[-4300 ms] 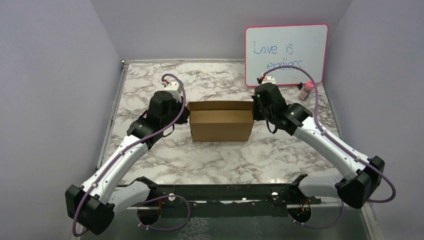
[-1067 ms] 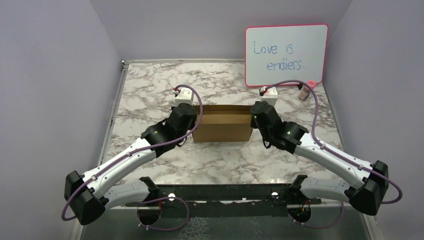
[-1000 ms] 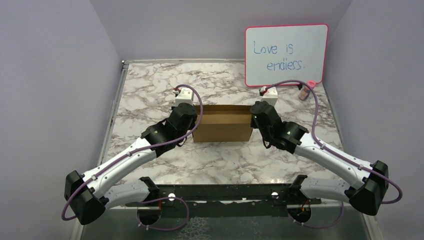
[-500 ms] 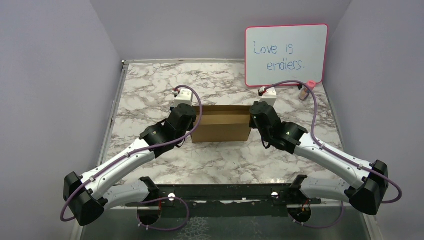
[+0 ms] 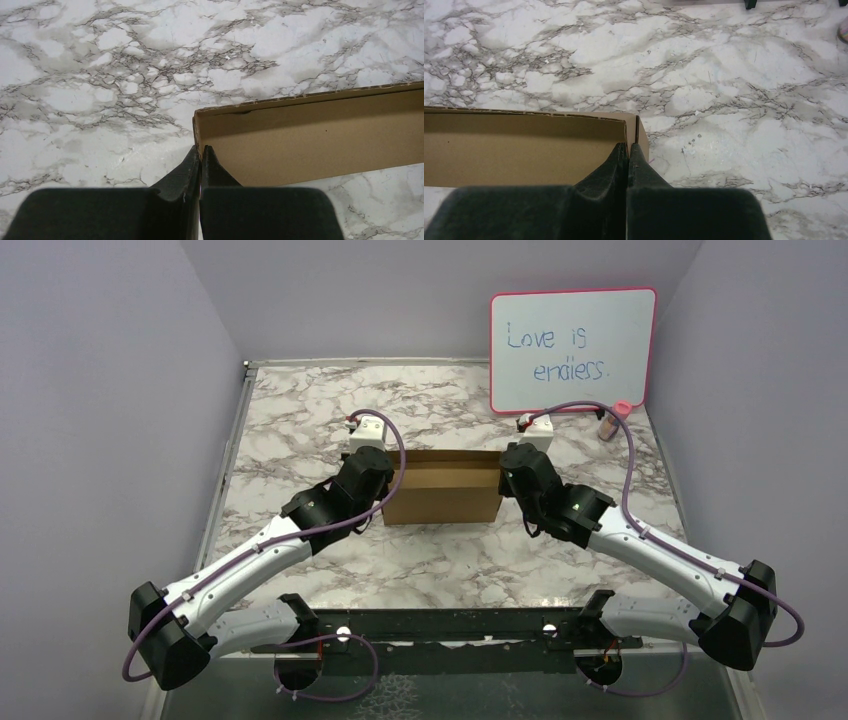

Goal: Fold the paper box

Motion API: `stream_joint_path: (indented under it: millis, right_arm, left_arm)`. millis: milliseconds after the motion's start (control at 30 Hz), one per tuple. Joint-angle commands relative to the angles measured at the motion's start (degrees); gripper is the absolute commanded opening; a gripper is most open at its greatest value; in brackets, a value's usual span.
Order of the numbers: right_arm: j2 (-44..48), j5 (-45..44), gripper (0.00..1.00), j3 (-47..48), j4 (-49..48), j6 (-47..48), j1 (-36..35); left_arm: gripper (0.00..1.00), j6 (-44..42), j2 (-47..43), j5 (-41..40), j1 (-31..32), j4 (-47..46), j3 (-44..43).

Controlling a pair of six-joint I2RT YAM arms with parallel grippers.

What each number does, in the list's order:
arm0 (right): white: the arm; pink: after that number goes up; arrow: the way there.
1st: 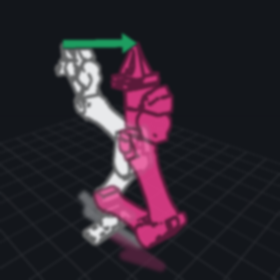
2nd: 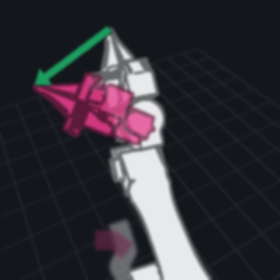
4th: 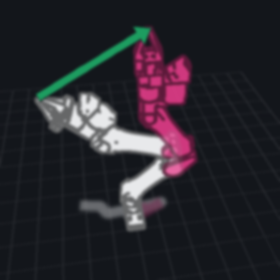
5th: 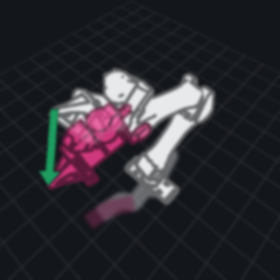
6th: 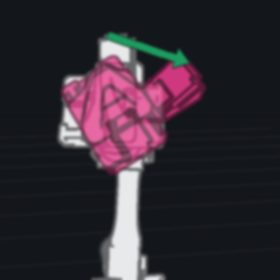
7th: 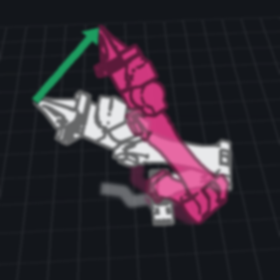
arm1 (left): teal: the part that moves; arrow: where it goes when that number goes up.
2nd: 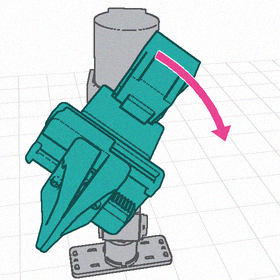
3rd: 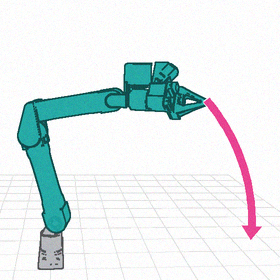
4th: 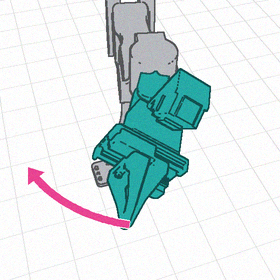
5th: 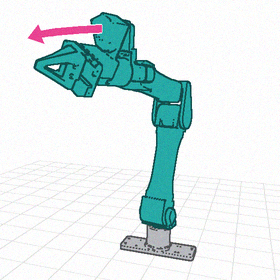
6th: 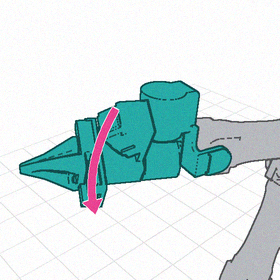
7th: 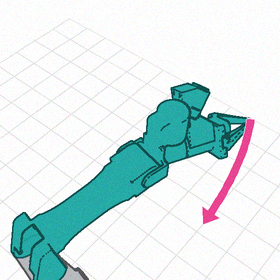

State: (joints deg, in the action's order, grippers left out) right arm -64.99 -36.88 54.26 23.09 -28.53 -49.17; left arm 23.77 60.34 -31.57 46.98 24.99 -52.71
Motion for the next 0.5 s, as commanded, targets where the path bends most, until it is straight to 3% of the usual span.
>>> stream_joint_path:
  millis: [0,167,467]
  right_arm:
    - [-2.1,8.2,0.02,-2.4,1.2,-3.1,-1.0]
    - [-2.0,8.2,0.02,-2.5,1.0,-3.1,-1.1]
    - [-2.4,8.1,0.02,-2.7,0.9,-3.1,-1.1]
  left_arm:
    - [0.00,2.3,1.5,9.9,1.1,-2.9,-0.8]
    - [0.00,1.7,1.1,9.6,1.3,-3.3,-0.5]
    - [0.00,-7.2,-1.7,-2.6,1.2,1.4,-3.9]
